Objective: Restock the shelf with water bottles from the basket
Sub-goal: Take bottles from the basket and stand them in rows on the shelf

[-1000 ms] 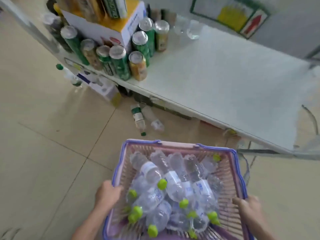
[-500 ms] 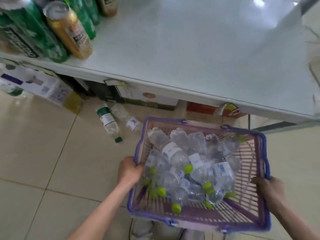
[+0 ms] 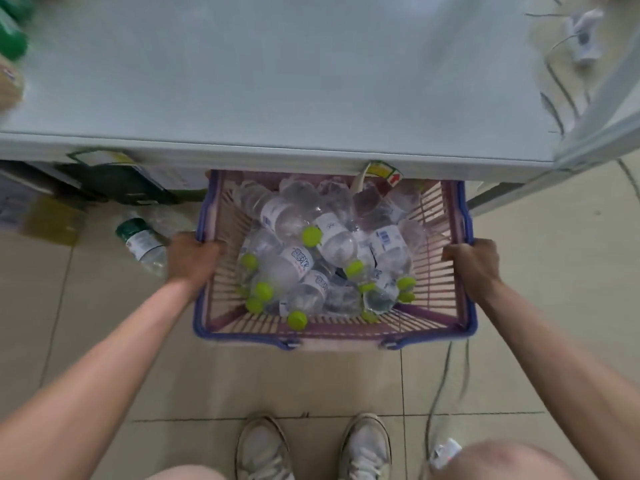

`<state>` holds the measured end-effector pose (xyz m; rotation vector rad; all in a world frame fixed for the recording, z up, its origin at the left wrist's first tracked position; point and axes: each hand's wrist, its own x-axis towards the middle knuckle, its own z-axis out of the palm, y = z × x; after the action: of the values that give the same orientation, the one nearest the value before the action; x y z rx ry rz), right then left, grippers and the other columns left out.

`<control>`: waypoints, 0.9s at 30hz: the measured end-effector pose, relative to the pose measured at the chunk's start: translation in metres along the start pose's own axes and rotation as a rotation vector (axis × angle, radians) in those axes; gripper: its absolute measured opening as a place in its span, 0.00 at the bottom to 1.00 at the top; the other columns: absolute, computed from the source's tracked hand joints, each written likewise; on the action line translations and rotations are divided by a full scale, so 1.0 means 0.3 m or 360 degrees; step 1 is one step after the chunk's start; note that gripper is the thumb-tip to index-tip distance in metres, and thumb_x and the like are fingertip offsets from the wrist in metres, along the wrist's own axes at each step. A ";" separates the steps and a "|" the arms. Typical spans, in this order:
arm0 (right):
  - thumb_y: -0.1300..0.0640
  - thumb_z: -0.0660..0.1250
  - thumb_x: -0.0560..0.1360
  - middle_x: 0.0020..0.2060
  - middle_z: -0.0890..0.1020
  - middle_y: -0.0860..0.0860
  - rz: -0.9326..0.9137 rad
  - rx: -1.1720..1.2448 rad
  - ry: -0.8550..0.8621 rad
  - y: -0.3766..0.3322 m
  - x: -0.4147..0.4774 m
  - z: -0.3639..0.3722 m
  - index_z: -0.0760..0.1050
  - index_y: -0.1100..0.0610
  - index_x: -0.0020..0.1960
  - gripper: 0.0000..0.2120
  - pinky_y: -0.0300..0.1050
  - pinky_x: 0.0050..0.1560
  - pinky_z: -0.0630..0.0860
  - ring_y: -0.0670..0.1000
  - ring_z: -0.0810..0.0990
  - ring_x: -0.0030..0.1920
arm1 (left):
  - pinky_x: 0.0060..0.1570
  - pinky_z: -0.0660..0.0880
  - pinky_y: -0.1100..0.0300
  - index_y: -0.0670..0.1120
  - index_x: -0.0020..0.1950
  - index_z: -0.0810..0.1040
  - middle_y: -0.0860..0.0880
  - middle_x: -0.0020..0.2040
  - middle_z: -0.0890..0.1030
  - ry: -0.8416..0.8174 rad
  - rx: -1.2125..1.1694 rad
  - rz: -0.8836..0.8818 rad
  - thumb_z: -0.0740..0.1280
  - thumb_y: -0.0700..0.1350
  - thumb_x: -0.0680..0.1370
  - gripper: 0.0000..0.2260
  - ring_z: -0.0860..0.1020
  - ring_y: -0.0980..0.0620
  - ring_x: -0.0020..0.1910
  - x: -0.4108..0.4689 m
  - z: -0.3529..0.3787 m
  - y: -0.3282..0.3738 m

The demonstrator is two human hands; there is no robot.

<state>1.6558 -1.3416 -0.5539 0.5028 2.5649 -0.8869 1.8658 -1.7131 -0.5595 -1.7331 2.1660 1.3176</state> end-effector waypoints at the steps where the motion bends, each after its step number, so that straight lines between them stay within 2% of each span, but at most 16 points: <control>1: 0.61 0.73 0.64 0.36 0.83 0.61 -0.0008 -0.0021 0.0006 -0.014 0.000 0.001 0.83 0.63 0.42 0.08 0.48 0.34 0.76 0.59 0.80 0.36 | 0.35 0.71 0.54 0.36 0.45 0.83 0.39 0.40 0.81 0.0006 0.0022 -0.0004 0.74 0.42 0.71 0.09 0.78 0.44 0.35 0.004 -0.002 0.000; 5: 0.59 0.72 0.70 0.36 0.80 0.60 -0.0096 -0.0150 -0.0006 -0.026 -0.022 -0.009 0.81 0.64 0.43 0.07 0.46 0.36 0.70 0.59 0.79 0.37 | 0.40 0.77 0.50 0.38 0.47 0.83 0.36 0.44 0.83 -0.0060 0.0311 0.0002 0.74 0.46 0.73 0.11 0.83 0.38 0.42 0.007 -0.025 0.000; 7: 0.59 0.72 0.71 0.34 0.80 0.58 -0.0160 -0.0215 0.0013 -0.026 -0.031 -0.016 0.80 0.63 0.42 0.07 0.45 0.32 0.69 0.59 0.79 0.35 | 0.46 0.81 0.47 0.41 0.48 0.82 0.36 0.45 0.84 -0.0153 0.0491 -0.0006 0.74 0.49 0.75 0.11 0.83 0.37 0.44 0.008 -0.048 0.003; 9: 0.58 0.72 0.71 0.29 0.76 0.53 -0.0199 -0.0346 0.0008 -0.040 -0.026 -0.034 0.78 0.63 0.40 0.08 0.43 0.28 0.68 0.54 0.76 0.30 | 0.47 0.84 0.44 0.39 0.51 0.82 0.36 0.46 0.84 -0.0269 0.0620 -0.0054 0.75 0.49 0.75 0.14 0.84 0.37 0.43 0.015 -0.079 0.030; 11: 0.56 0.73 0.72 0.31 0.76 0.52 -0.0232 -0.0654 -0.0121 -0.075 -0.011 -0.063 0.76 0.61 0.41 0.10 0.43 0.32 0.71 0.51 0.74 0.29 | 0.44 0.84 0.44 0.35 0.55 0.81 0.36 0.44 0.84 -0.0400 0.0678 -0.0155 0.75 0.48 0.76 0.17 0.84 0.38 0.41 0.015 -0.112 0.082; 13: 0.48 0.71 0.75 0.41 0.80 0.54 -0.0258 -0.1113 -0.0302 -0.122 -0.005 -0.097 0.79 0.59 0.48 0.13 0.45 0.40 0.75 0.54 0.79 0.38 | 0.42 0.83 0.50 0.38 0.56 0.79 0.40 0.43 0.83 -0.0476 0.0899 -0.0169 0.73 0.50 0.77 0.17 0.82 0.40 0.41 -0.013 -0.136 0.145; 15: 0.42 0.66 0.77 0.50 0.80 0.53 -0.0298 -0.1571 -0.0351 -0.163 -0.027 -0.120 0.79 0.53 0.57 0.17 0.44 0.47 0.75 0.55 0.81 0.51 | 0.47 0.81 0.54 0.42 0.58 0.81 0.42 0.50 0.83 -0.0357 0.1510 0.0034 0.69 0.57 0.77 0.20 0.83 0.42 0.49 -0.067 -0.149 0.205; 17: 0.43 0.63 0.79 0.55 0.81 0.51 -0.0390 -0.1885 -0.0319 -0.196 -0.065 -0.121 0.78 0.50 0.60 0.15 0.43 0.49 0.74 0.53 0.81 0.57 | 0.52 0.79 0.53 0.45 0.60 0.81 0.41 0.56 0.82 -0.0160 0.1901 0.0308 0.68 0.56 0.75 0.20 0.82 0.41 0.54 -0.139 -0.139 0.267; 19: 0.47 0.61 0.80 0.48 0.80 0.50 -0.0558 -0.2030 -0.0264 -0.225 -0.105 -0.091 0.79 0.50 0.57 0.13 0.41 0.43 0.72 0.53 0.81 0.51 | 0.52 0.77 0.52 0.43 0.60 0.80 0.40 0.58 0.81 -0.0183 0.1931 0.0495 0.68 0.54 0.76 0.18 0.81 0.39 0.57 -0.195 -0.089 0.314; 22: 0.50 0.63 0.79 0.35 0.75 0.48 -0.0929 -0.1934 -0.0191 -0.280 -0.163 -0.040 0.76 0.52 0.47 0.07 0.42 0.35 0.70 0.51 0.74 0.34 | 0.52 0.75 0.56 0.42 0.63 0.78 0.42 0.62 0.81 -0.0618 0.1840 0.0599 0.67 0.59 0.78 0.24 0.80 0.41 0.61 -0.230 0.021 0.361; 24: 0.53 0.64 0.77 0.38 0.75 0.49 -0.1196 -0.1856 -0.0259 -0.298 -0.184 -0.002 0.76 0.54 0.52 0.06 0.44 0.36 0.70 0.54 0.75 0.36 | 0.54 0.77 0.54 0.42 0.70 0.72 0.42 0.66 0.78 -0.0582 0.1924 0.0801 0.68 0.54 0.78 0.25 0.80 0.40 0.62 -0.218 0.067 0.368; 27: 0.64 0.64 0.76 0.50 0.79 0.56 -0.1413 -0.1813 -0.0347 -0.311 -0.211 0.066 0.73 0.58 0.66 0.18 0.46 0.36 0.71 0.58 0.82 0.45 | 0.51 0.77 0.50 0.48 0.82 0.54 0.40 0.71 0.69 -0.0282 0.2049 0.1073 0.68 0.42 0.77 0.37 0.78 0.37 0.64 -0.182 0.117 0.361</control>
<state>1.6735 -1.4363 -0.4919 -1.0265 2.5123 0.4062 1.7809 -1.6493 -0.4913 -0.3941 2.5353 -0.1043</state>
